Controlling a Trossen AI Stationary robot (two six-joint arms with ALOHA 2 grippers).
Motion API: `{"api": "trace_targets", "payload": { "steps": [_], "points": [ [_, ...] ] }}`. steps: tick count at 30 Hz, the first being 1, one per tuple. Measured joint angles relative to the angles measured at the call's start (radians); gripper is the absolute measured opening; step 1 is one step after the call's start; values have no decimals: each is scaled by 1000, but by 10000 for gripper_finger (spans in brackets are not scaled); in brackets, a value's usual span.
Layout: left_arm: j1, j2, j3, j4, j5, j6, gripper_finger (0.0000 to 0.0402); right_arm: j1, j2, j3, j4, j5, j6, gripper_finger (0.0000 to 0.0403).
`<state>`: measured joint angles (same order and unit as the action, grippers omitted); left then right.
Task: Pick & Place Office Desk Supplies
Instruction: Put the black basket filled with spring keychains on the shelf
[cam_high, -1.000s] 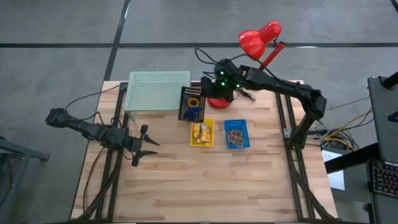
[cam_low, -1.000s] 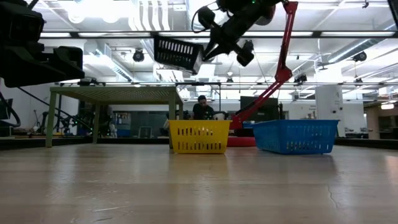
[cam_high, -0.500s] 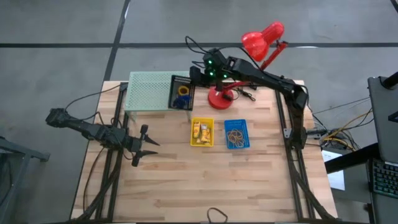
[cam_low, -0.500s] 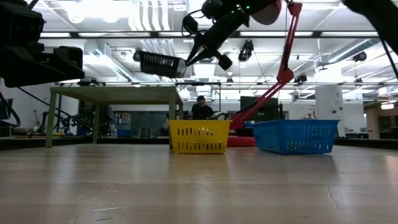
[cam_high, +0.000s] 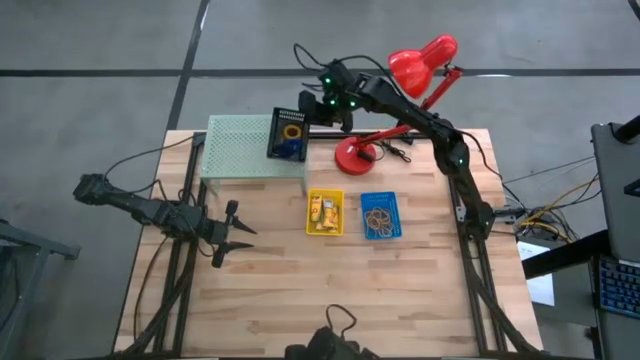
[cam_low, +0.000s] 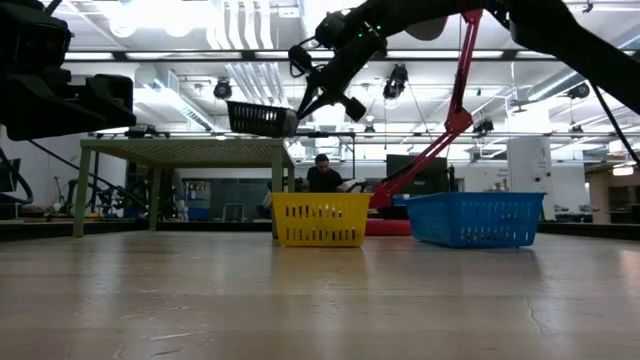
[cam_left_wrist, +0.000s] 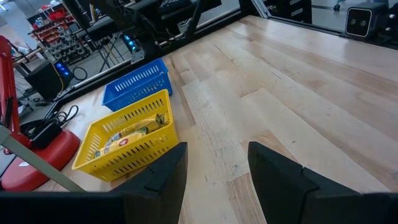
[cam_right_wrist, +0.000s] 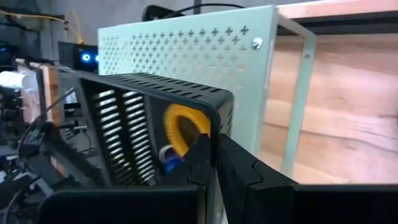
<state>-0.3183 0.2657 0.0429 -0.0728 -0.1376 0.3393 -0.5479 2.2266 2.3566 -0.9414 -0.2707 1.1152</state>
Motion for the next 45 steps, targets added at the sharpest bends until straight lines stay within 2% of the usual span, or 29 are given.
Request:
{"api": "trace_targets", "payload": {
  "steps": [8,45],
  "points": [
    [0,0,0,0,0,0,173,-2,14,-2,-8,-29,-1,13],
    [1,0,0,0,0,0,173,14,15,-8,-35,-17,-42,13]
  ]
}}
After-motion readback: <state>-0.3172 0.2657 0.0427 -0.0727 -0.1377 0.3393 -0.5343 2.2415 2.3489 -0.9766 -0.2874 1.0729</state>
